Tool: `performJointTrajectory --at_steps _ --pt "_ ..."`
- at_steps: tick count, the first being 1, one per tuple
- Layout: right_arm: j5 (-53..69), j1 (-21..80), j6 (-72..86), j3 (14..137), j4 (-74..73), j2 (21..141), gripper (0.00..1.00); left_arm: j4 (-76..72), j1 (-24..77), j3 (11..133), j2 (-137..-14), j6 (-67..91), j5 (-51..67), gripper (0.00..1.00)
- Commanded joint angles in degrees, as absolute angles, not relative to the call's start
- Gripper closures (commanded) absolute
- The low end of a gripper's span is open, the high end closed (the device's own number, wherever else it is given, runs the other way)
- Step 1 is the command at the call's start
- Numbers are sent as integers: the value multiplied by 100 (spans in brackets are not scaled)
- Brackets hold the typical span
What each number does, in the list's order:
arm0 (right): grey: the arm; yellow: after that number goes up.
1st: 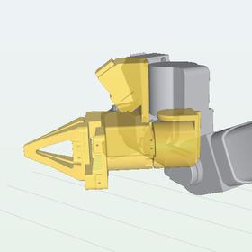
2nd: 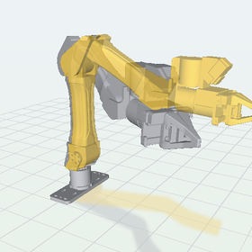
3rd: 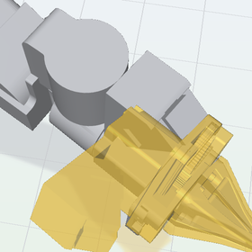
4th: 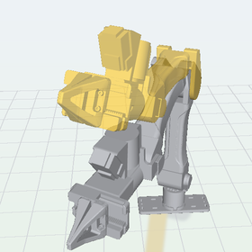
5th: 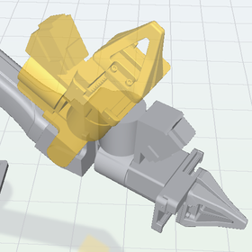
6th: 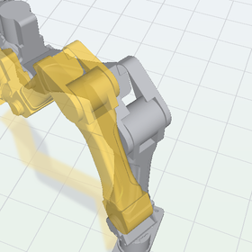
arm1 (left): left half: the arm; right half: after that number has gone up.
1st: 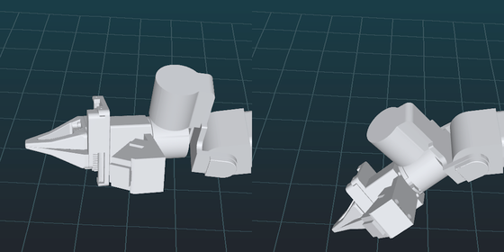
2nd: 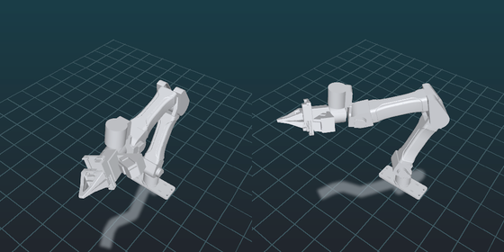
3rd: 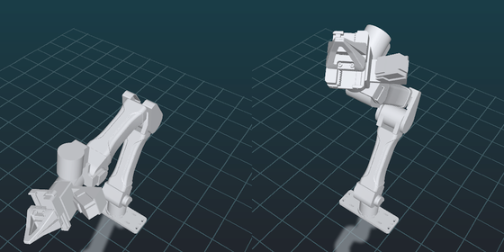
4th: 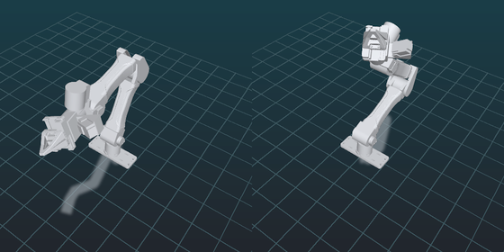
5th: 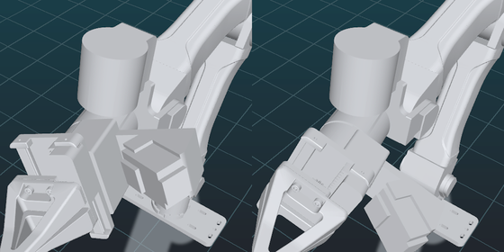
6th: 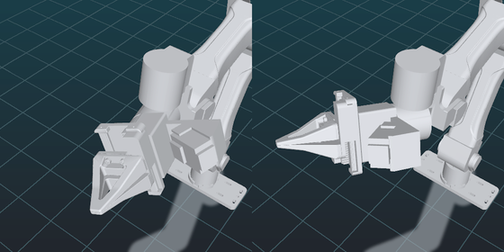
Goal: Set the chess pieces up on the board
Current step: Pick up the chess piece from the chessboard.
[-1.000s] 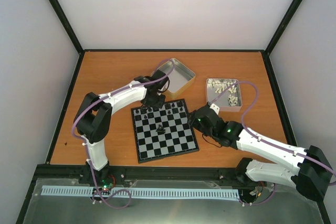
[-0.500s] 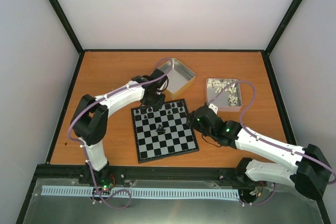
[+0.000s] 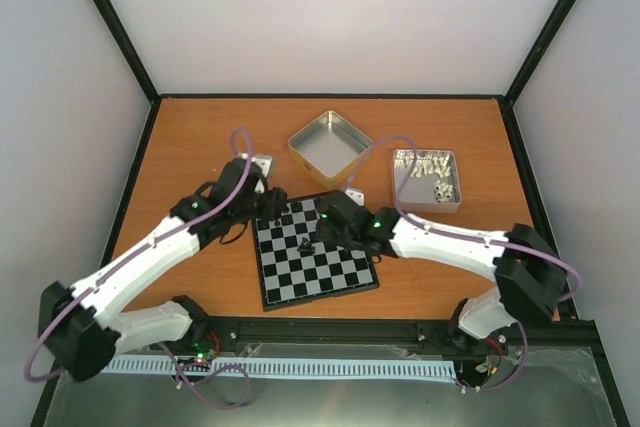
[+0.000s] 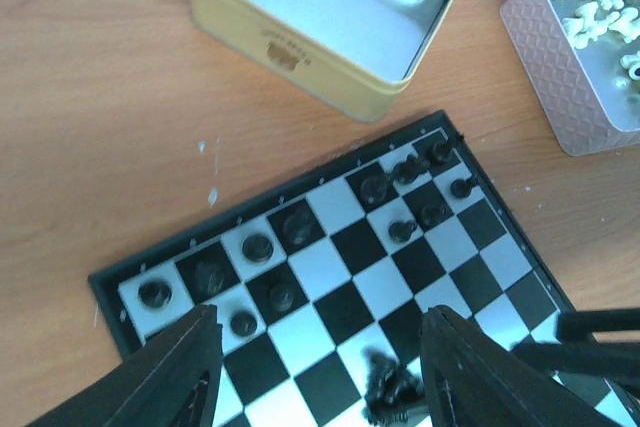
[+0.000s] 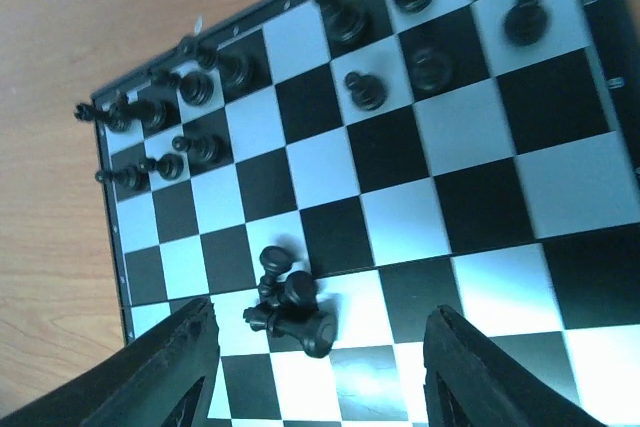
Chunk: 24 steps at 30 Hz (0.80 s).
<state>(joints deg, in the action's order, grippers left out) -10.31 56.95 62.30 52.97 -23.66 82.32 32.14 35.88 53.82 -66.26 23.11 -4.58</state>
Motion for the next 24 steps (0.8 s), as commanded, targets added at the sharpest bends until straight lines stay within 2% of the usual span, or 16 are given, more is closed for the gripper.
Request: performJointTrajectory --at_steps 1,5,9,17,24 --pt "-1192 5920 6081 5895 -2770 8879 44 2788 3560 4601 -5575 2952 -678 42" --pt "-1182 6116 6089 6455 -3146 9507 49 2540 3560 3766 -4625 3403 -520 39" --pt "-1243 6273 6195 6906 -3632 10054 56 2314 3560 3283 -4169 3544 -254 38" --pt "-1423 6372 6600 7317 -4150 10657 65 2390 3560 3184 -4212 3479 -200 38" --pt "-1430 6398 6855 7356 -4346 10778 66 2393 3555 3151 -4192 3524 -411 36"
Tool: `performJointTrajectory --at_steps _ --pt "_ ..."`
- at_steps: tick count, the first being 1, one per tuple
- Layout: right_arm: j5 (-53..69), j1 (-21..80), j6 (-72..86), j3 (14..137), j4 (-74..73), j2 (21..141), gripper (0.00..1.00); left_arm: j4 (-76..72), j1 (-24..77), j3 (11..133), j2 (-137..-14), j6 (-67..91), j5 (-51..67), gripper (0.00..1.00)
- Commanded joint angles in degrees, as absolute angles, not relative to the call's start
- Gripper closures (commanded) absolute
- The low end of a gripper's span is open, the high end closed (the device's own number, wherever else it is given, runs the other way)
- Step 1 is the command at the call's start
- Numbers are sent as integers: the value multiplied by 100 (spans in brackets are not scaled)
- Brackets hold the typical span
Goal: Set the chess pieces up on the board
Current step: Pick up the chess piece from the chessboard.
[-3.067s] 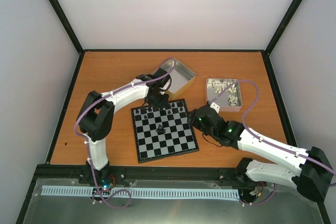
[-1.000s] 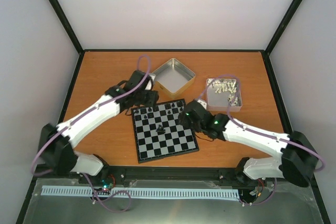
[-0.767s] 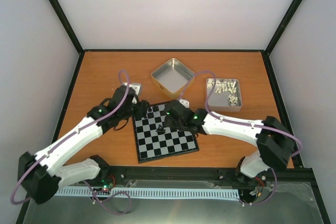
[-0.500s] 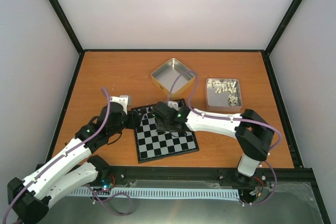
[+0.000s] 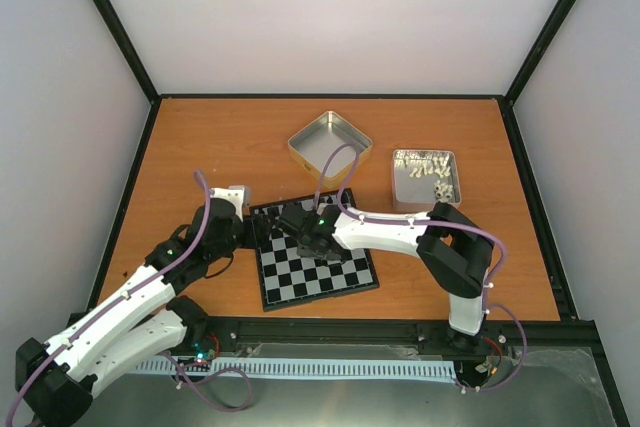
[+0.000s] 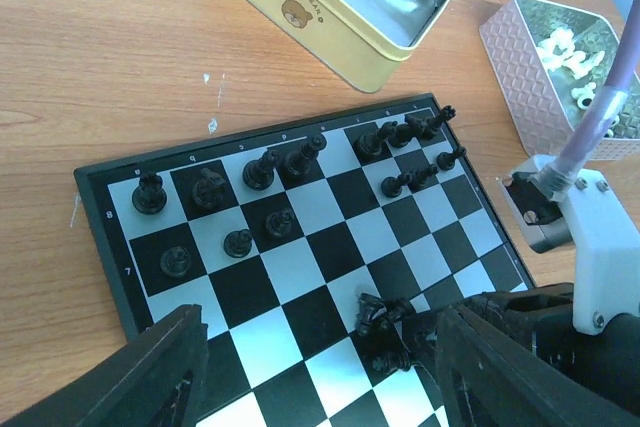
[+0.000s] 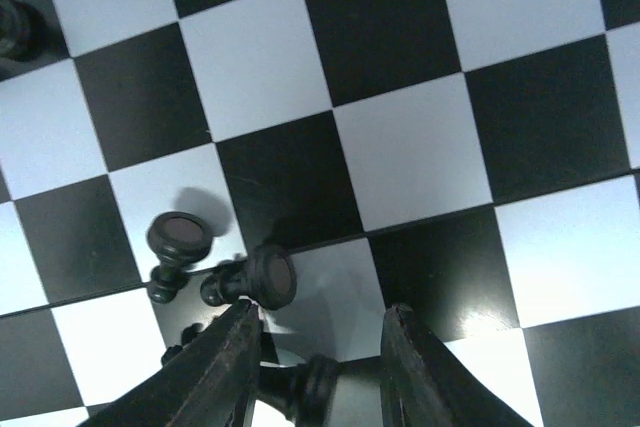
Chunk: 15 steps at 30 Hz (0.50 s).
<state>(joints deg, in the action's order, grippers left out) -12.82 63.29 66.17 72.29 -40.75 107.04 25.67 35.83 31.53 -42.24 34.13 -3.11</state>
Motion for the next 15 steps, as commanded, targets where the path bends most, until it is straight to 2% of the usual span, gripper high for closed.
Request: performJointTrajectory --at_steps 1,8,15 --pt "-1406 6403 6852 7354 -4358 10791 66 2391 3559 3145 -4192 3532 -424 36" --pt "-1219 6407 6654 7315 -4289 10687 65 2415 3560 3142 -4201 3564 -515 33" --pt "-980 6403 6308 7207 -4090 10498 60 2418 3560 3138 -4210 3568 -545 33"
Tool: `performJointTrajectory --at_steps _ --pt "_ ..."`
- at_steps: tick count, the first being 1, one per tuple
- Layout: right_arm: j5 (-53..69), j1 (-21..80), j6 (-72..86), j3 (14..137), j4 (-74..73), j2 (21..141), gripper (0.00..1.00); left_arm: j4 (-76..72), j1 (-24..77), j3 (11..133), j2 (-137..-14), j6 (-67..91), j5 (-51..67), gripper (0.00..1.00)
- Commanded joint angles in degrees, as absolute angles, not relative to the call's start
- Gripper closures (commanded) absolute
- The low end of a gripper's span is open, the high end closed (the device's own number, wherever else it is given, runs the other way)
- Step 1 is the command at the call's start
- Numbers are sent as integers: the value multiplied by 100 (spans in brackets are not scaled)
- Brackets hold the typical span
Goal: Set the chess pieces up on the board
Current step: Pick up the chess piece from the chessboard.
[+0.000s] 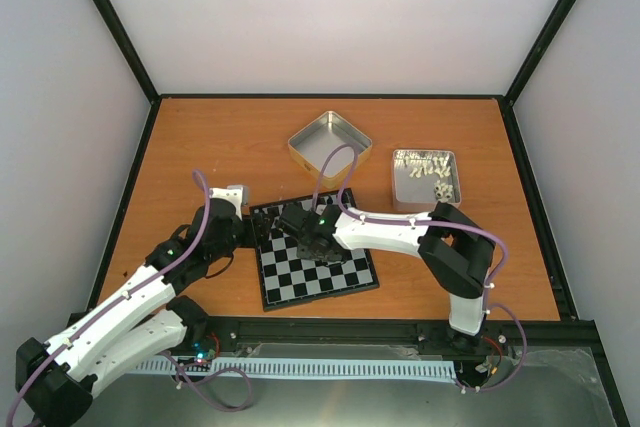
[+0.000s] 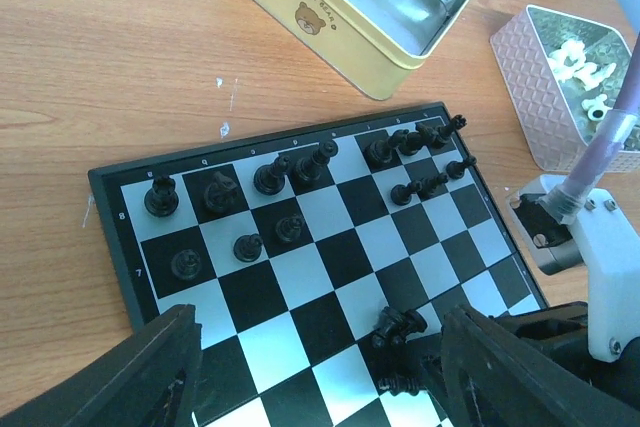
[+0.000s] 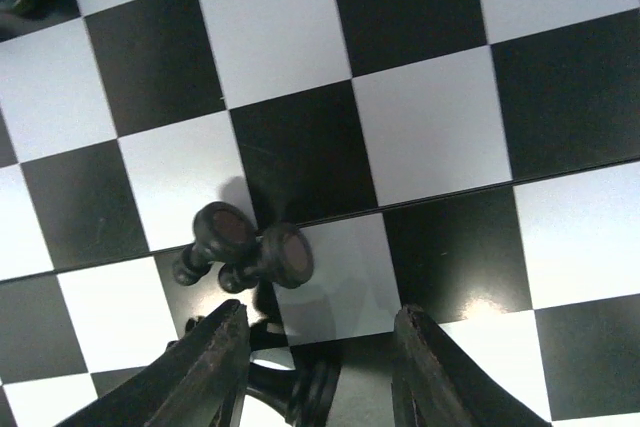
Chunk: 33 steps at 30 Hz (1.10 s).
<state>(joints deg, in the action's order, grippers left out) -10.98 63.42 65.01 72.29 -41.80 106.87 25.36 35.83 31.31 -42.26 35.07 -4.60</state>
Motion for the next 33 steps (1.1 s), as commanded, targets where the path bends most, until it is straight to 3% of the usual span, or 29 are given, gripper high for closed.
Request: performJointTrajectory --at_steps 1,10,17,33 --pt "-942 6406 6301 7200 -4087 10502 59 2419 3560 3138 -4214 3565 -544 33" --pt "-1023 6442 5754 7223 -4029 10353 57 2552 3560 3176 -4154 3677 -690 33" --pt "-546 6416 4340 6258 -2703 9613 48 2983 3560 3375 -4058 4141 -1255 33" --pt "-470 6420 2937 6475 -3091 10125 54 2973 3557 3445 -4032 4396 -1151 32"
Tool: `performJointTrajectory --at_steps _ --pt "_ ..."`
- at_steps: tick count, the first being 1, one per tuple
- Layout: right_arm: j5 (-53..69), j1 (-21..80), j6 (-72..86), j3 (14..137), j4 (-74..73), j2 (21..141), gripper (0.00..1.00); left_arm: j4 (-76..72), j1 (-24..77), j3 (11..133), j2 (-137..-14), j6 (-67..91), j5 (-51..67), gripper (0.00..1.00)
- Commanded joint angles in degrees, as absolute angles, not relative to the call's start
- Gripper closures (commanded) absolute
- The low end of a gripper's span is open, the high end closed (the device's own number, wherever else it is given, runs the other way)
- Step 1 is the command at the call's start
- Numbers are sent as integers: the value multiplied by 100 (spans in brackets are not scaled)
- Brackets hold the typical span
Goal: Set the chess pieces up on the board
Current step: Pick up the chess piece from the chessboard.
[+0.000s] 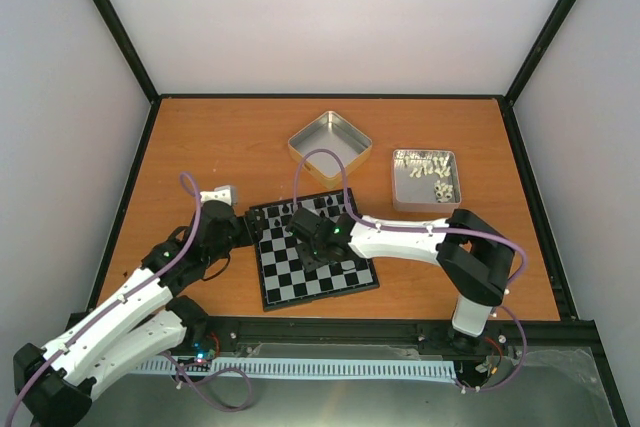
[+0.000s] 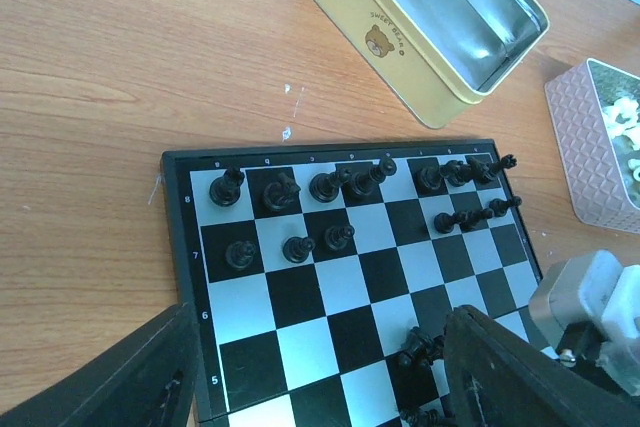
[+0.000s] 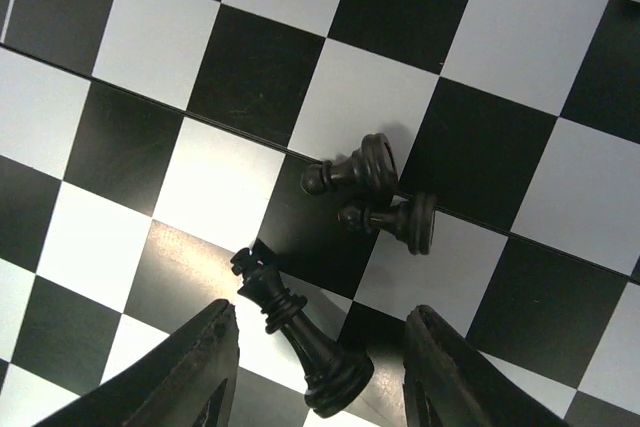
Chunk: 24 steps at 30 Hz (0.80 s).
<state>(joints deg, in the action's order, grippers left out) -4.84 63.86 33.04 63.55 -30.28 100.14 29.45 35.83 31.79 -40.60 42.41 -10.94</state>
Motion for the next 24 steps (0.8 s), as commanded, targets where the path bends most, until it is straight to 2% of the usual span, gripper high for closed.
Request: performJointTrajectory --at_steps 1,9,15,24 --pt "-467 6414 2903 6496 -3126 10153 55 2971 3559 3438 -4038 4408 -1147 32" --pt "-388 6416 2715 6495 -3415 10232 58 2950 3557 3362 -4064 4481 -1130 31" --pt "-475 6425 2386 6574 -3511 10364 66 2950 3543 3316 -4112 4565 -1153 31" --pt "-799 6426 2186 6979 -3694 10651 59 3043 3465 3192 -4072 4799 -1258 30"
